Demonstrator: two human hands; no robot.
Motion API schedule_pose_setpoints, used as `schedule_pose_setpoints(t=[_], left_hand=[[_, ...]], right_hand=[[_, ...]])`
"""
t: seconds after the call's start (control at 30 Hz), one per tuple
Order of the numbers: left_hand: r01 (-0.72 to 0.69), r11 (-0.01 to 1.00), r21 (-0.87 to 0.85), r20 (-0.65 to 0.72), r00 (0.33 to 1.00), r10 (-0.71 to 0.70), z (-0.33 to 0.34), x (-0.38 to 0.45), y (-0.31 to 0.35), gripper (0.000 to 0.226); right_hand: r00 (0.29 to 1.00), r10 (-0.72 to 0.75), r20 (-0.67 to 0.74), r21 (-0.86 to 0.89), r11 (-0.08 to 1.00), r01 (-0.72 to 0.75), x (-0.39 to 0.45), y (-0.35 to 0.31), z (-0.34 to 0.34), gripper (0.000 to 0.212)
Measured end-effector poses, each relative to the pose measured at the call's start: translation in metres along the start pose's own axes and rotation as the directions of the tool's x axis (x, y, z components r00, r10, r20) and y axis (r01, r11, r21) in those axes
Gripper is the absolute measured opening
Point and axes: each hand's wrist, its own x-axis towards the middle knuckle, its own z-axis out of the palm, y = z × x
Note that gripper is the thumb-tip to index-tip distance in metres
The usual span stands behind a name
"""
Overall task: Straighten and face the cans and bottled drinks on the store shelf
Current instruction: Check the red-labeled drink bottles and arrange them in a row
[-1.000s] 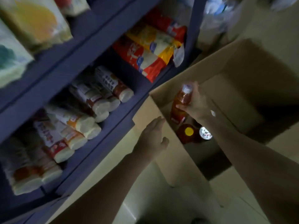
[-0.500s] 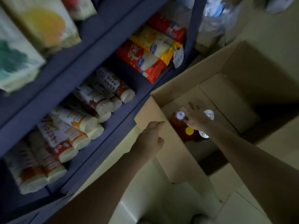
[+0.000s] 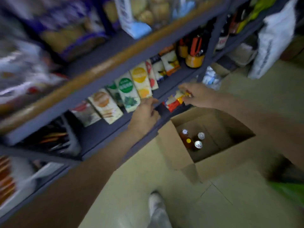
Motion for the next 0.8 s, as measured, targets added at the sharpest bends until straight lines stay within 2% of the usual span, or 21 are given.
schedule_pose_setpoints(t=[0.07, 0.13, 0.17, 0.27, 0.43, 0.53, 0.6, 0.67, 0.8], left_hand=[[-0.058, 0.997, 0.042, -0.108, 0.992, 0.062, -0.074, -0.047, 0.031, 0.033], [-0.117, 0.983, 0.143, -0.257, 0.955, 0.151, -0.161, -0.090, 0.065, 0.032], [-0.140, 0.972, 0.191, -0.341, 0.919, 0.199, -0.205, -0.113, 0.082, 0.032], [-0.143, 0.939, 0.313, -0.560, 0.770, 0.305, -0.335, -0.176, 0.122, 0.033], [-0.061, 0.840, 0.539, -0.683, 0.551, 0.479, -0.510, -0.283, 0.155, 0.031], [0.061, 0.796, 0.602, -0.731, 0.442, 0.520, -0.591, -0.337, 0.143, 0.029], [0.097, 0.762, 0.640, -0.724, 0.409, 0.556, -0.633, -0.362, 0.126, 0.028], [0.119, 0.724, 0.680, -0.697, 0.411, 0.587, -0.671, -0.375, 0.110, 0.029], [0.174, 0.706, 0.686, -0.694, 0.445, 0.565, -0.737, -0.376, 0.089, 0.034]], right_hand=[[0.985, -0.161, -0.064, 0.004, 0.987, 0.161, -0.029, -0.081, -0.054, 0.045], [0.924, -0.333, -0.189, -0.014, 0.942, 0.336, -0.054, -0.167, -0.110, 0.040], [0.873, -0.414, -0.258, -0.016, 0.905, 0.425, -0.069, -0.212, -0.134, 0.038], [0.639, -0.623, -0.451, -0.061, 0.736, 0.674, -0.105, -0.344, -0.197, 0.033], [0.337, -0.666, -0.665, -0.055, 0.494, 0.868, -0.143, -0.533, -0.249, 0.033], [0.216, -0.707, -0.674, -0.154, 0.420, 0.894, -0.158, -0.626, -0.257, 0.033], [0.178, -0.725, -0.665, -0.222, 0.419, 0.880, -0.157, -0.675, -0.258, 0.037], [0.197, -0.709, -0.677, -0.230, 0.458, 0.858, -0.150, -0.717, -0.256, 0.042], [0.360, -0.722, -0.590, -0.243, 0.585, 0.774, -0.132, -0.779, -0.255, 0.056]])
